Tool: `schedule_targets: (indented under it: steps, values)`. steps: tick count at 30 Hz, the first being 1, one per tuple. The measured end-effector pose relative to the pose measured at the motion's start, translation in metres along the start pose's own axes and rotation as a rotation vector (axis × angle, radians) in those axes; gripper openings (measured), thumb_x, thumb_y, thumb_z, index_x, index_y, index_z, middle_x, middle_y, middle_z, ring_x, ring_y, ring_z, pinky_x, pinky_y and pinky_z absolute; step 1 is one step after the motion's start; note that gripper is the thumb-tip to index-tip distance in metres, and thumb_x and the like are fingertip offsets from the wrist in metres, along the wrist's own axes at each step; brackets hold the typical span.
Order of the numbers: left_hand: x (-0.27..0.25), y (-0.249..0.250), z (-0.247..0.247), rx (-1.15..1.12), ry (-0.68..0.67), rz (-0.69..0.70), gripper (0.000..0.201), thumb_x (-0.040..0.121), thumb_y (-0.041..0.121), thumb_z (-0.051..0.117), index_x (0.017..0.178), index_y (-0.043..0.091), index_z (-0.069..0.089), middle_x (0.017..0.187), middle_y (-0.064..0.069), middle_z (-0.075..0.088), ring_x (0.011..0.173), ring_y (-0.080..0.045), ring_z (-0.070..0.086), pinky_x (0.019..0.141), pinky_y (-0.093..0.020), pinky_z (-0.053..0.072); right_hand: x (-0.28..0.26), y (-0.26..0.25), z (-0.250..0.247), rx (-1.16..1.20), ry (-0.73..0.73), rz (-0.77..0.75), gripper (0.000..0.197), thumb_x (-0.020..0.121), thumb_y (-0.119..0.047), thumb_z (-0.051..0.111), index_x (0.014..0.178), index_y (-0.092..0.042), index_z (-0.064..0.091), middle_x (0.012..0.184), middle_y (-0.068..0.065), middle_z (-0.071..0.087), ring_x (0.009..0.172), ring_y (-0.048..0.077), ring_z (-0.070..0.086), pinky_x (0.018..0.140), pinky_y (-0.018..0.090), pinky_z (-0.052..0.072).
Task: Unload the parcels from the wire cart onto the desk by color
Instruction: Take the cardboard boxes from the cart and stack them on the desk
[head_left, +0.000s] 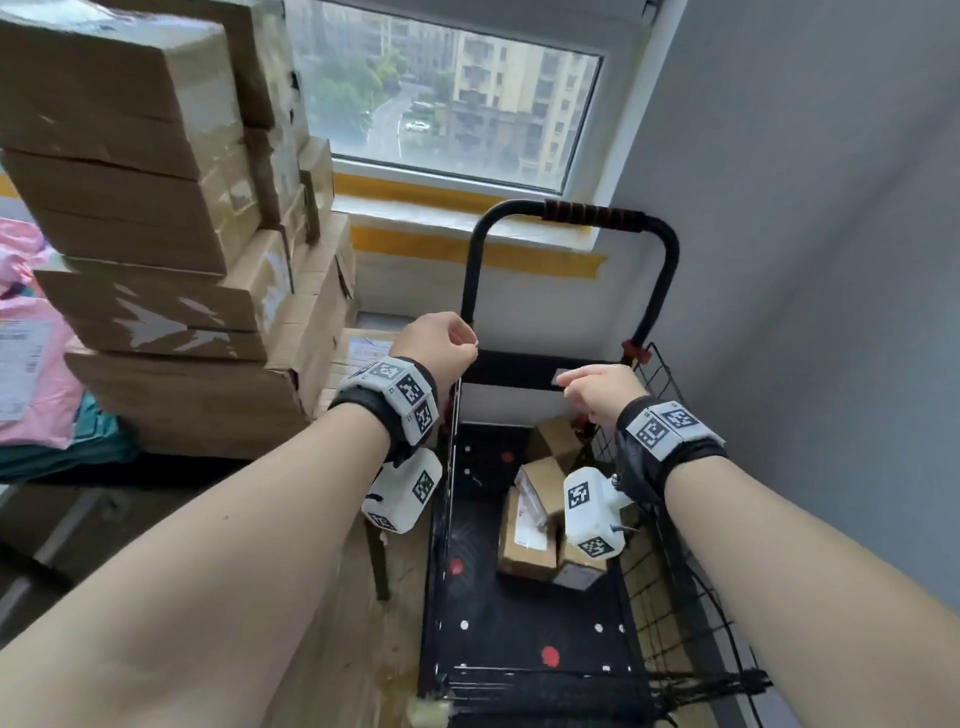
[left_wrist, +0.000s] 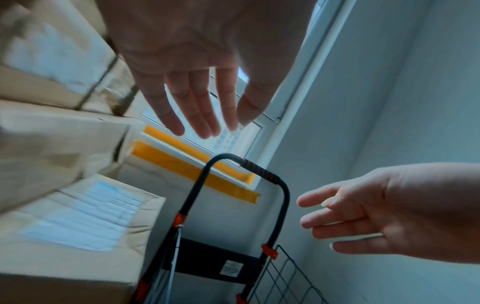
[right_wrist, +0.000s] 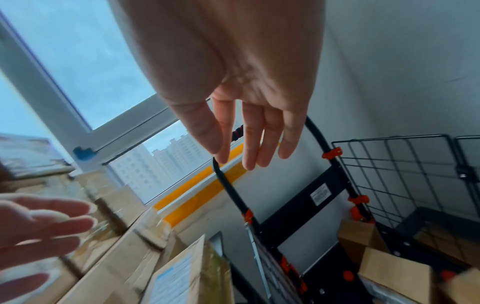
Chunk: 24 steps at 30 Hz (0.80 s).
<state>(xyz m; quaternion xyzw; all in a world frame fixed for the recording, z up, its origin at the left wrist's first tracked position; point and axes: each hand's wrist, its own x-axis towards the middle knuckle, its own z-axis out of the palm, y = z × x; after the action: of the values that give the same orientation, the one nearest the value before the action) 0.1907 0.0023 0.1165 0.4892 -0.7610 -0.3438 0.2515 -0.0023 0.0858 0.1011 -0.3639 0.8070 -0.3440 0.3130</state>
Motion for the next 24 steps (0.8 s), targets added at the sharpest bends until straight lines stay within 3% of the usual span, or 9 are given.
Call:
schedule_targets:
  steps: [3, 7, 10, 13, 16, 18, 20, 23, 24]
  values:
    - [0.025, 0.007, 0.042, -0.003, -0.057, -0.012, 0.017, 0.084, 0.020, 0.056, 0.097, 0.023, 0.066, 0.108, 0.002, 0.066, 0.102, -0.016, 0.060, 0.085, -0.025, 0.046, 0.028, 0.030, -0.021, -0.030, -0.048, 0.061, 0.025, 0.086, 0.000, 0.055, 0.101, -0.012, 0.070, 0.076, -0.004, 0.059, 0.079, 0.015, 0.055, 0.078, 0.026, 0.046]
    - [0.067, 0.004, 0.107, -0.009, -0.117, -0.080, 0.023, 0.084, 0.019, 0.055, 0.105, 0.022, 0.066, 0.115, 0.004, 0.065, 0.107, -0.015, 0.059, 0.088, -0.023, 0.042, 0.083, 0.077, -0.040, -0.045, -0.111, 0.129, 0.025, 0.087, -0.001, 0.055, 0.080, -0.023, 0.063, 0.077, -0.005, 0.058, 0.072, 0.010, 0.053, 0.069, 0.020, 0.043]
    - [0.101, -0.007, 0.161, -0.004, -0.162, -0.161, 0.023, 0.084, 0.019, 0.057, 0.105, 0.022, 0.065, 0.114, 0.004, 0.066, 0.102, -0.013, 0.060, 0.086, -0.021, 0.042, 0.130, 0.118, -0.044, -0.033, -0.188, 0.209, 0.027, 0.088, -0.002, 0.054, 0.075, -0.025, 0.059, 0.079, -0.004, 0.057, 0.074, 0.011, 0.052, 0.069, 0.022, 0.044]
    - [0.129, -0.029, 0.214, -0.004, -0.196, -0.262, 0.027, 0.084, 0.016, 0.059, 0.111, 0.018, 0.065, 0.116, 0.001, 0.065, 0.108, -0.015, 0.059, 0.091, -0.022, 0.040, 0.170, 0.159, -0.037, -0.054, -0.274, 0.320, 0.025, 0.090, -0.005, 0.054, 0.073, -0.024, 0.056, 0.078, -0.003, 0.056, 0.079, 0.015, 0.052, 0.069, 0.023, 0.045]
    - [0.150, -0.063, 0.264, -0.011, -0.231, -0.368, 0.029, 0.084, 0.013, 0.060, 0.113, 0.015, 0.064, 0.118, -0.004, 0.064, 0.113, -0.018, 0.057, 0.099, -0.027, 0.041, 0.211, 0.206, -0.014, -0.061, -0.344, 0.390, 0.021, 0.091, -0.011, 0.054, 0.073, -0.023, 0.054, 0.095, 0.006, 0.056, 0.090, 0.019, 0.051, 0.090, 0.035, 0.048]
    - [0.157, -0.095, 0.294, -0.036, -0.229, -0.457, 0.028, 0.083, 0.013, 0.060, 0.110, 0.016, 0.065, 0.116, -0.006, 0.064, 0.111, -0.020, 0.058, 0.100, -0.031, 0.043, 0.232, 0.237, 0.010, -0.078, -0.381, 0.427, 0.028, 0.092, -0.014, 0.053, 0.067, -0.026, 0.048, 0.100, 0.006, 0.053, 0.093, 0.018, 0.049, 0.099, 0.036, 0.044]
    - [0.159, -0.128, 0.321, -0.056, -0.225, -0.550, 0.026, 0.082, 0.014, 0.062, 0.108, 0.016, 0.065, 0.114, -0.006, 0.065, 0.110, -0.021, 0.059, 0.100, -0.035, 0.044, 0.243, 0.267, 0.037, -0.112, -0.398, 0.478, 0.024, 0.091, -0.018, 0.054, 0.069, -0.026, 0.049, 0.101, 0.005, 0.052, 0.094, 0.017, 0.048, 0.100, 0.034, 0.043]
    - [0.156, -0.175, 0.358, -0.056, -0.237, -0.666, 0.027, 0.082, 0.015, 0.062, 0.109, 0.016, 0.065, 0.115, -0.005, 0.065, 0.110, -0.023, 0.059, 0.100, -0.035, 0.044, 0.250, 0.311, 0.080, -0.139, -0.467, 0.567, 0.005, 0.092, -0.019, 0.051, 0.088, -0.021, 0.051, 0.103, 0.004, 0.051, 0.095, 0.016, 0.047, 0.100, 0.034, 0.043]
    - [0.153, -0.189, 0.369, -0.050, -0.252, -0.690, 0.028, 0.083, 0.016, 0.062, 0.111, 0.015, 0.065, 0.117, -0.005, 0.064, 0.111, -0.023, 0.058, 0.100, -0.034, 0.044, 0.251, 0.325, 0.093, -0.136, -0.503, 0.578, 0.008, 0.094, -0.018, 0.048, 0.087, -0.021, 0.050, 0.103, 0.005, 0.049, 0.095, 0.015, 0.045, 0.100, 0.033, 0.043]
